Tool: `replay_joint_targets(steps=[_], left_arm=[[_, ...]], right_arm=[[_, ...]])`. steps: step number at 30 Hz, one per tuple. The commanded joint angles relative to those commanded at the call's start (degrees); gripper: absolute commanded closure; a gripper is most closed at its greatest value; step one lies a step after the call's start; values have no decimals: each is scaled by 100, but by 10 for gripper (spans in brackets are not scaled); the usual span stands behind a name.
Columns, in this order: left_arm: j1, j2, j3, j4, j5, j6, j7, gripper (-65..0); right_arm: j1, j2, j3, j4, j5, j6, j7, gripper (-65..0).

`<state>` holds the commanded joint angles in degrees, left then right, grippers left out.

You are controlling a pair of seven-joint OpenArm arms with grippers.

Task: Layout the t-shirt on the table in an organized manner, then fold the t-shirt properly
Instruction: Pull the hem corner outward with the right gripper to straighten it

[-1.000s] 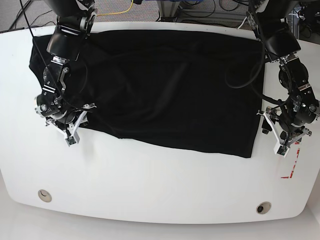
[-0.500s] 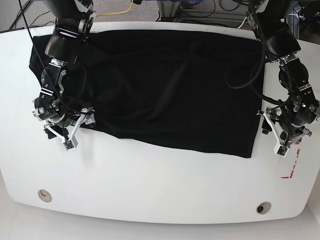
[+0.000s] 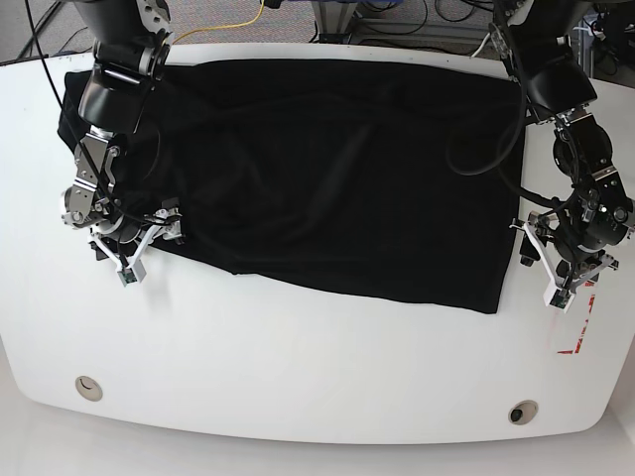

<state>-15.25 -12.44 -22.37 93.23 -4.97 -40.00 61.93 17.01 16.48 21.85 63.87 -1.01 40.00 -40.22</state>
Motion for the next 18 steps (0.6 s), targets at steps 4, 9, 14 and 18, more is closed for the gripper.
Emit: replay_joint_targets(steps=[4, 9, 14, 18], left_arm=[[0, 0, 0, 0, 0, 0, 0, -346], [0, 9, 0, 0, 0, 0, 0, -346], [0, 9, 0, 0, 0, 0, 9, -346], [0, 9, 0, 0, 0, 0, 9, -346]], right_arm=[[-167, -9, -9, 308, 299, 0, -70, -325], [-229, 0, -9, 642, 527, 0, -422, -95], [-545, -9, -9, 1327, 651, 0, -607, -54], [-879, -26, -35, 2066, 677, 0, -782, -65]])
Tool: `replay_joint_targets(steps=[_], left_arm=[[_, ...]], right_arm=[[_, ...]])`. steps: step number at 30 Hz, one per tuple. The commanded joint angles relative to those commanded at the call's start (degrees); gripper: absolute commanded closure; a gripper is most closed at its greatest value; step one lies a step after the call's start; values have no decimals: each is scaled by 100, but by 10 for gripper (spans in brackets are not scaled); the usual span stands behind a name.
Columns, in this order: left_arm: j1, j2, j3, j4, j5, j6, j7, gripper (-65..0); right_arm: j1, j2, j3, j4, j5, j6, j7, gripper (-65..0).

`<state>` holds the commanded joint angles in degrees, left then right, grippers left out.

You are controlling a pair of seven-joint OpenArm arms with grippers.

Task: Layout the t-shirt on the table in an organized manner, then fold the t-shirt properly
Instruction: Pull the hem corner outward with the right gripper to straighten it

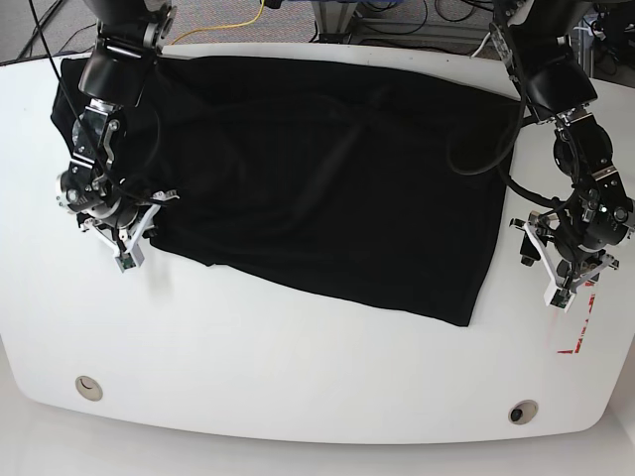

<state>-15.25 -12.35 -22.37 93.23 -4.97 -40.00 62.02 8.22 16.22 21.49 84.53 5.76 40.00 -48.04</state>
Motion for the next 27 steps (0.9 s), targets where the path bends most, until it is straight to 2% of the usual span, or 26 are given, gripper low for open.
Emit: replay_joint_targets(steps=[7, 10, 13, 15, 23, 27], left_arm=[[0, 0, 0, 0, 9, 0, 0, -346], [0, 9, 0, 0, 9, 0, 0, -346], [0, 9, 9, 0, 0, 0, 0, -346], [0, 9, 9, 0, 0, 0, 0, -346], [0, 9, 9, -9, 0, 0, 0, -346], [0, 9, 9, -9, 0, 0, 0, -346]], right_arm=[[-387, -211, 0, 949, -9, 0, -475, -67], [-615, -273, -18, 1284, 0, 0, -563, -89], [-853, -404, -18, 1538, -18, 0, -624, -140], [-1002, -475, -18, 1670, -35, 0, -633, -179], [-1679, -686, -18, 2277, -44, 0, -633, -485], [-1820, -686, -18, 2497, -26, 0, -633, -585]])
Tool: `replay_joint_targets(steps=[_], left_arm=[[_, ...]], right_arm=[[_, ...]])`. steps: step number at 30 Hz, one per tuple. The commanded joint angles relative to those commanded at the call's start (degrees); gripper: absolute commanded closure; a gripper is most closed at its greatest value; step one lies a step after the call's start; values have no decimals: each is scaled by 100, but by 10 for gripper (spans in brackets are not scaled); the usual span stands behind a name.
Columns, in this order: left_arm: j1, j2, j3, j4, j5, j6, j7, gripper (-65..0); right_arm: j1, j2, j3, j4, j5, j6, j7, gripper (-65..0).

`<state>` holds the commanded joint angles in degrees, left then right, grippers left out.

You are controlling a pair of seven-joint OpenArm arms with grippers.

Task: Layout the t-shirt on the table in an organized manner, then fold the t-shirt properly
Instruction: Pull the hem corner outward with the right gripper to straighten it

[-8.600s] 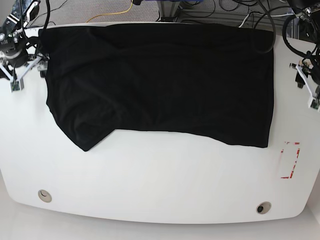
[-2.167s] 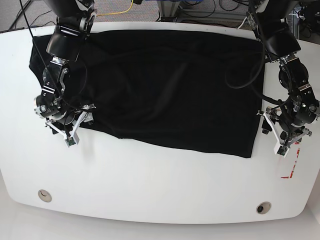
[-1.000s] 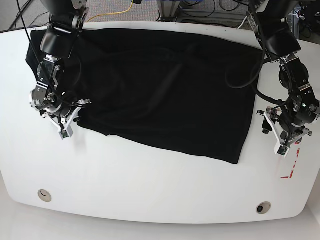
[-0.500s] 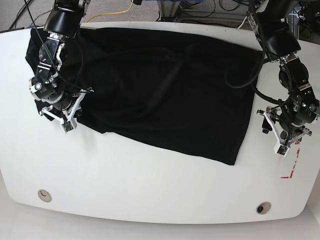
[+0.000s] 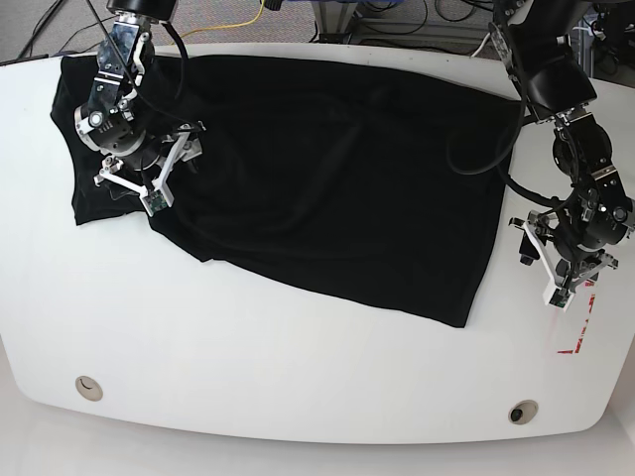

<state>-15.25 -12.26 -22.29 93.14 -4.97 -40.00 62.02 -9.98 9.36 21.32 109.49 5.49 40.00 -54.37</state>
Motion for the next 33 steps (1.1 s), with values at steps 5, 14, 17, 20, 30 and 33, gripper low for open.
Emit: replay_joint_targets(steps=[5, 14, 17, 20, 30, 33], left_arm=[[0, 0, 123, 0, 0, 0, -9, -346], [0, 0, 352, 0, -18, 0, -9, -346], [0, 9, 352, 0, -18, 0, -9, -346], [0, 9, 352, 0, -18, 0, -9, -346], [0, 9, 352, 0, -18, 0, -9, -346], [0, 9, 352, 0, -18, 0, -9, -346]], right_arm=[[44, 35, 44, 202, -26, 0, 0, -606], [958, 308, 651, -431, -26, 0, 0, -607], [1354, 492, 826, -1037, -26, 0, 0, -607], [1688, 668, 985, -1635, -26, 0, 35, -607], [2277, 1037, 1204, -3182, 18, 0, 202, -606], [2242, 1029, 1204, -3191, 26, 0, 211, -606]])
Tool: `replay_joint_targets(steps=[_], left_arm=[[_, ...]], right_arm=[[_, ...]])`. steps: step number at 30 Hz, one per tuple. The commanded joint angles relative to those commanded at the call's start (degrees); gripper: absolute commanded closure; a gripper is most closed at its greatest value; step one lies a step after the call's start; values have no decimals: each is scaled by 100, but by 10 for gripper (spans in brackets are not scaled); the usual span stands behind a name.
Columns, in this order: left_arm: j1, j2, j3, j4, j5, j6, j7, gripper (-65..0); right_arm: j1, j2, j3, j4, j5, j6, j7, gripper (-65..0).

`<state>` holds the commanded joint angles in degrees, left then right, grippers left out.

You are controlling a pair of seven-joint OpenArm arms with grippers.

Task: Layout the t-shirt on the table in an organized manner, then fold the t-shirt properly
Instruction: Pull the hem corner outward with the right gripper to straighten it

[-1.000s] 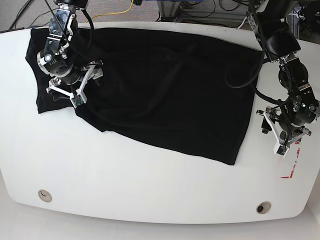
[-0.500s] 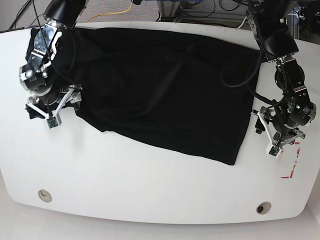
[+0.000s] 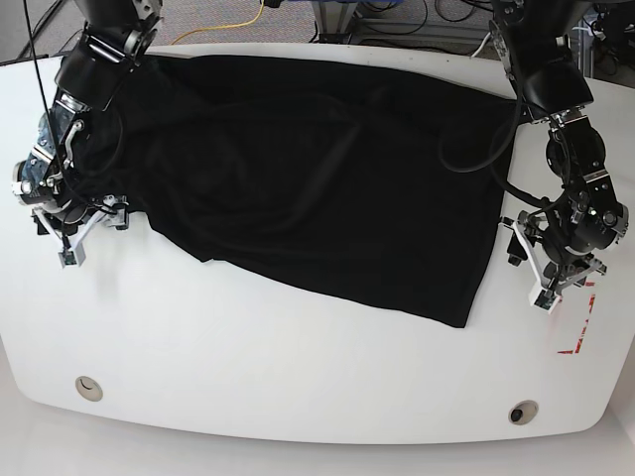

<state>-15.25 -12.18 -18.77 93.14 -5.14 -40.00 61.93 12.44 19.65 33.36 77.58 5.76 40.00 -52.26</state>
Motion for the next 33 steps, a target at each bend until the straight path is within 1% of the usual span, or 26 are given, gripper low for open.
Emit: replay_joint_targets(steps=[6, 11, 15, 18, 20, 21, 24, 25, 29, 30, 31, 33], left_arm=[[0, -9, 0, 0, 0, 0, 0, -346], [0, -26, 0, 0, 0, 0, 0, -346], [0, -26, 0, 0, 0, 0, 0, -346], [0, -18, 0, 0, 0, 0, 0, -346], [-9, -18, 0, 0, 0, 0, 0, -346], [-9, -18, 0, 0, 0, 0, 0, -346], [-18, -18, 0, 0, 0, 0, 0, -346], [-18, -18, 0, 0, 0, 0, 0, -346], [-35, -18, 0, 0, 0, 0, 0, -346], [-35, -18, 0, 0, 0, 0, 0, -346], [-35, -18, 0, 0, 0, 0, 0, -346], [-35, -18, 0, 0, 0, 0, 0, -347]], right_arm=[[-378, -35, 0, 211, 9, 0, 0, -606], [-765, -290, 0, 809, 9, 0, -35, -606], [-993, -378, 0, 1213, 0, 0, -281, -606], [-1090, -527, 0, 1451, 0, 0, -343, -598], [-1152, -580, 0, 1538, 0, 0, -352, -569], [-1187, -598, 0, 1582, 0, 0, -352, -528], [-1196, -624, 0, 1574, 0, 0, -352, -441], [-1196, -624, 0, 1556, 9, 0, -352, -400], [-1196, -624, 0, 1556, 9, 0, -352, -281], [-1196, -624, 0, 1556, 9, 0, -352, -231], [-1187, -624, 0, 1556, 9, 0, -352, -212], [-1178, -624, -18, 1565, 9, 0, -352, -140]])
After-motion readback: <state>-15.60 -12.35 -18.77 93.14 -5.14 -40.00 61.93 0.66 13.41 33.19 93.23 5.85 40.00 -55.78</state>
